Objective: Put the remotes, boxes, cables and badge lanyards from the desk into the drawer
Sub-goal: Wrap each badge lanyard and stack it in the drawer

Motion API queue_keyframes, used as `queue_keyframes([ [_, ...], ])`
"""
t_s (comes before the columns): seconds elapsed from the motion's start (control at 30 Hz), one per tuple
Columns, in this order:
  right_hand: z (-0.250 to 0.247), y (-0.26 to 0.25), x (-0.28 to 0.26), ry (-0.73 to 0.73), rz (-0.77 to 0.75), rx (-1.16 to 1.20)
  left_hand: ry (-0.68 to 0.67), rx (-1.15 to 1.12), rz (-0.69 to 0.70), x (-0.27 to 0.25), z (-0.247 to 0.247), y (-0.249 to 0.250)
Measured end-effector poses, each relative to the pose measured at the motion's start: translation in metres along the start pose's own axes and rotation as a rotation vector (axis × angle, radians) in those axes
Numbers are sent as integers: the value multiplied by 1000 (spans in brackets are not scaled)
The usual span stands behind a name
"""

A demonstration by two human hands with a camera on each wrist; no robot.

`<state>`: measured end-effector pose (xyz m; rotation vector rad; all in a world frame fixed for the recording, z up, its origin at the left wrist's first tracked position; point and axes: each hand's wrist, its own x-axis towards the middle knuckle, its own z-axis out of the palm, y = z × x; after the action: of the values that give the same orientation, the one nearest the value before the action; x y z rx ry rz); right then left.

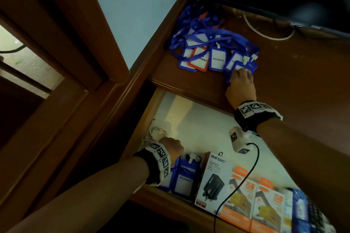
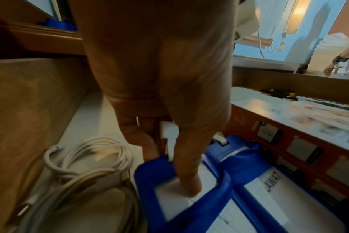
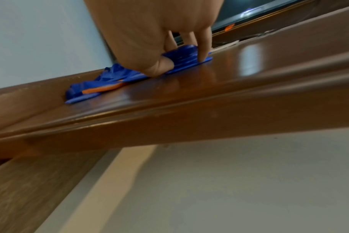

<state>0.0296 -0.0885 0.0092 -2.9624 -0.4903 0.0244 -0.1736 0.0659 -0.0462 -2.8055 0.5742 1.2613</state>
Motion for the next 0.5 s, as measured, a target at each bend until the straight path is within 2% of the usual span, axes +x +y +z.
queue_keyframes([
  [0.07,-7,10,-9,34,7,109,21,-20,3,0,1,1],
  [0.2,-26,35,-30,207,151,421,131,-105,6,-1,11,-1],
  [0.33,-34,52,-78,372,285,719,223,-361,-130,4,12,1],
  [0.43,-34,52,-125,503,376,953,443,-689,-290,10,1,9],
  [0.5,-32,52,-152,581,405,1030,621,-882,-335,11,-12,19],
])
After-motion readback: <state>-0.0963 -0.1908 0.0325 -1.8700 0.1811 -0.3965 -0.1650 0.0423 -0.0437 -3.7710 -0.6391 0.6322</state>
